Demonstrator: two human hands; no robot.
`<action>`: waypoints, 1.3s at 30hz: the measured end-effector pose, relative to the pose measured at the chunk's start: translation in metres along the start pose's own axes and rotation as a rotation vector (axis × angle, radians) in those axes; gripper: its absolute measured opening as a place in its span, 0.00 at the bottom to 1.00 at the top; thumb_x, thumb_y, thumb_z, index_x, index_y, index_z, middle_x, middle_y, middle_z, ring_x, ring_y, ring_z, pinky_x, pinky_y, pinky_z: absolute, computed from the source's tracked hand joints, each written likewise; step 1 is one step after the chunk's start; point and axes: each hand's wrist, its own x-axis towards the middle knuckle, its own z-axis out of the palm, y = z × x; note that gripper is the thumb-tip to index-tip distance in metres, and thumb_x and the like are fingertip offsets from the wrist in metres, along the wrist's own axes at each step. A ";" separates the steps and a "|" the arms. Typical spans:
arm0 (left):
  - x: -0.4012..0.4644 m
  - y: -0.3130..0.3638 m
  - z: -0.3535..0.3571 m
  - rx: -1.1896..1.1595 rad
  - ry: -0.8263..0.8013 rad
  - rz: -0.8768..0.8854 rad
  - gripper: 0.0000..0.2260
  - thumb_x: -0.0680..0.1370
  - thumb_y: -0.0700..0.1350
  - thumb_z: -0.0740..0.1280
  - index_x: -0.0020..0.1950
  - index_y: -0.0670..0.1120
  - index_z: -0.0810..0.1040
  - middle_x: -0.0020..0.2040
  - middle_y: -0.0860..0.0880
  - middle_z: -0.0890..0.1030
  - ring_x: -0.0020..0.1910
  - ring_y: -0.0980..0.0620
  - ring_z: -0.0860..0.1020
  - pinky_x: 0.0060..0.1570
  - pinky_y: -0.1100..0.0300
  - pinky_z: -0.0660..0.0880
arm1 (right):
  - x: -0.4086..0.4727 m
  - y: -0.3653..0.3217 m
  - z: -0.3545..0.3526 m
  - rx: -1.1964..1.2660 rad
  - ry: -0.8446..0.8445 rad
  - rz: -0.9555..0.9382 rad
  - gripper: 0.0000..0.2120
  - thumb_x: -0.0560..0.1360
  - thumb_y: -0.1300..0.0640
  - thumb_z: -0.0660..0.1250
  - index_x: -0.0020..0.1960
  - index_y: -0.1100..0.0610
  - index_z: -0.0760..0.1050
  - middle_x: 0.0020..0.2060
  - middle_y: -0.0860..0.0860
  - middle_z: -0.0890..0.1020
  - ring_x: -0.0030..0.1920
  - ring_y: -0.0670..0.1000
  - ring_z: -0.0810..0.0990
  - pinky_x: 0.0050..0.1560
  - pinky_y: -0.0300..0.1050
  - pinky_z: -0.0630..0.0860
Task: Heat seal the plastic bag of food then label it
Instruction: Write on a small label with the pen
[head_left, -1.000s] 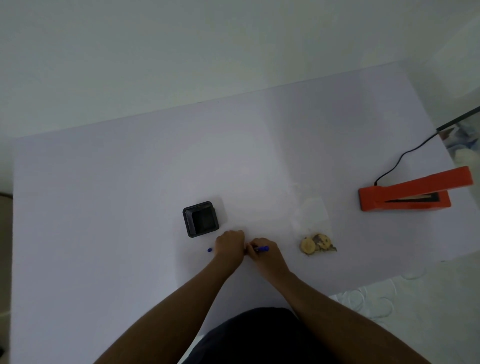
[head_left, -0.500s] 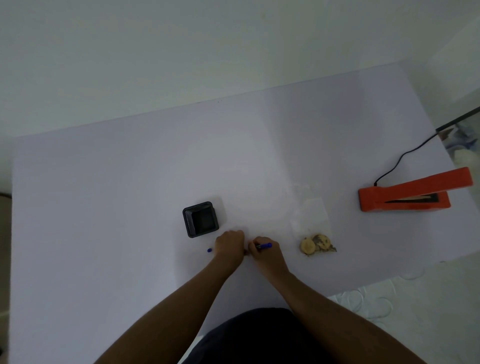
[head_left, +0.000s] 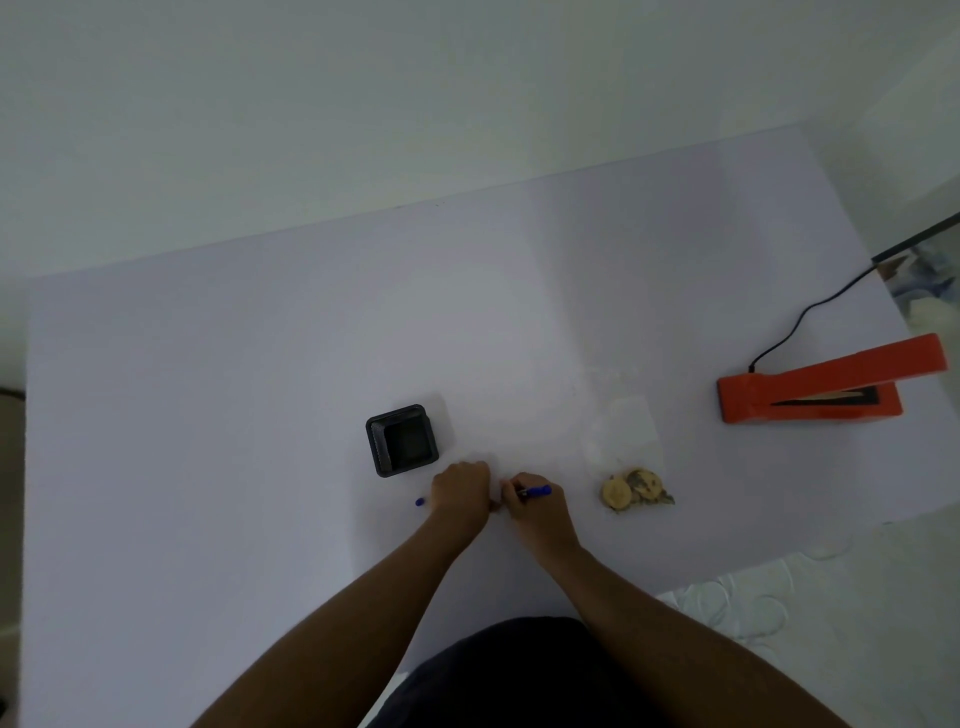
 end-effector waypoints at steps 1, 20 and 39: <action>0.001 0.000 0.000 -0.002 -0.003 0.002 0.15 0.75 0.53 0.72 0.54 0.44 0.76 0.50 0.45 0.80 0.48 0.47 0.80 0.45 0.55 0.76 | 0.000 0.000 -0.001 0.013 0.009 0.007 0.16 0.77 0.64 0.65 0.31 0.62 0.70 0.25 0.48 0.71 0.26 0.44 0.70 0.29 0.31 0.62; -0.003 0.002 -0.005 -0.013 -0.022 -0.015 0.14 0.75 0.50 0.73 0.55 0.44 0.77 0.51 0.45 0.80 0.48 0.48 0.80 0.47 0.56 0.76 | -0.006 -0.010 -0.014 0.142 0.037 0.084 0.18 0.79 0.60 0.65 0.32 0.65 0.70 0.24 0.52 0.70 0.25 0.45 0.66 0.27 0.38 0.62; -0.005 0.005 -0.012 0.017 -0.019 -0.032 0.05 0.78 0.45 0.67 0.48 0.43 0.78 0.44 0.46 0.81 0.42 0.49 0.80 0.38 0.58 0.73 | -0.005 -0.017 -0.008 0.170 -0.048 0.061 0.17 0.78 0.64 0.66 0.30 0.58 0.71 0.25 0.46 0.72 0.27 0.42 0.72 0.29 0.31 0.64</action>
